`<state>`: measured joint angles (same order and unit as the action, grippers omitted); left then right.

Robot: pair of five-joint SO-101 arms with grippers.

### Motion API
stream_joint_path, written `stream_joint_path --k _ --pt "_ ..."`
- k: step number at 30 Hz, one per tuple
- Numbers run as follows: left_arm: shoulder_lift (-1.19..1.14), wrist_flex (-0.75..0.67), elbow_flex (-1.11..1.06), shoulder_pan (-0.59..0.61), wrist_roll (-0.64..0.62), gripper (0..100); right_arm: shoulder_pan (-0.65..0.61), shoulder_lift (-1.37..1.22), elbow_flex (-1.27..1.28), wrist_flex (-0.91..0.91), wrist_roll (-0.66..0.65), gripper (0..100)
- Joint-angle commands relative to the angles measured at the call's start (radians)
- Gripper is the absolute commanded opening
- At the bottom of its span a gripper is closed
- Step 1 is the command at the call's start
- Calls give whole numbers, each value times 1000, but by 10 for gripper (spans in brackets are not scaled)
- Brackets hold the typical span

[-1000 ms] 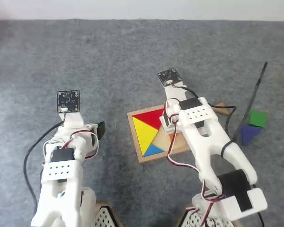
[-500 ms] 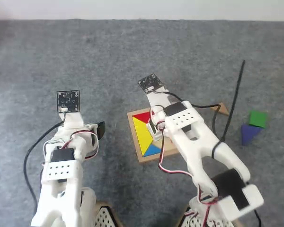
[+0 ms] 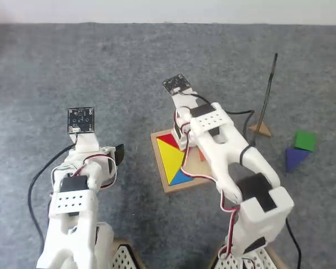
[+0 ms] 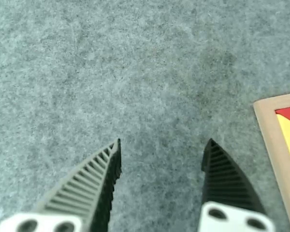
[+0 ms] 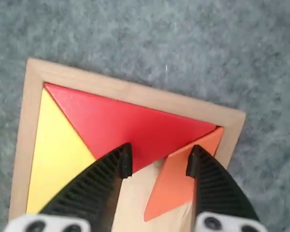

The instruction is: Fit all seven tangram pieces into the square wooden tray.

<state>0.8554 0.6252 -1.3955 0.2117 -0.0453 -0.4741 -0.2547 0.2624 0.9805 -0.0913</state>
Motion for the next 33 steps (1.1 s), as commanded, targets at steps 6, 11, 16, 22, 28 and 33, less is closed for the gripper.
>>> stream_joint_path --k 6,11,16,22,28,33 --pt "12 -15 2 3 12 269 4 -36 -95 31 -40 191" --pt "12 -15 2 3 12 269 4 2 -97 50 -49 191" --pt "12 -15 2 3 12 269 5 137 -49 42 -52 191" --pt "12 -15 2 3 12 269 62 418 60 47 -72 191" --pt "12 -15 2 3 12 269 275 593 137 166 -252 192" --pt "12 -15 2 3 12 269 549 536 221 134 -446 193"
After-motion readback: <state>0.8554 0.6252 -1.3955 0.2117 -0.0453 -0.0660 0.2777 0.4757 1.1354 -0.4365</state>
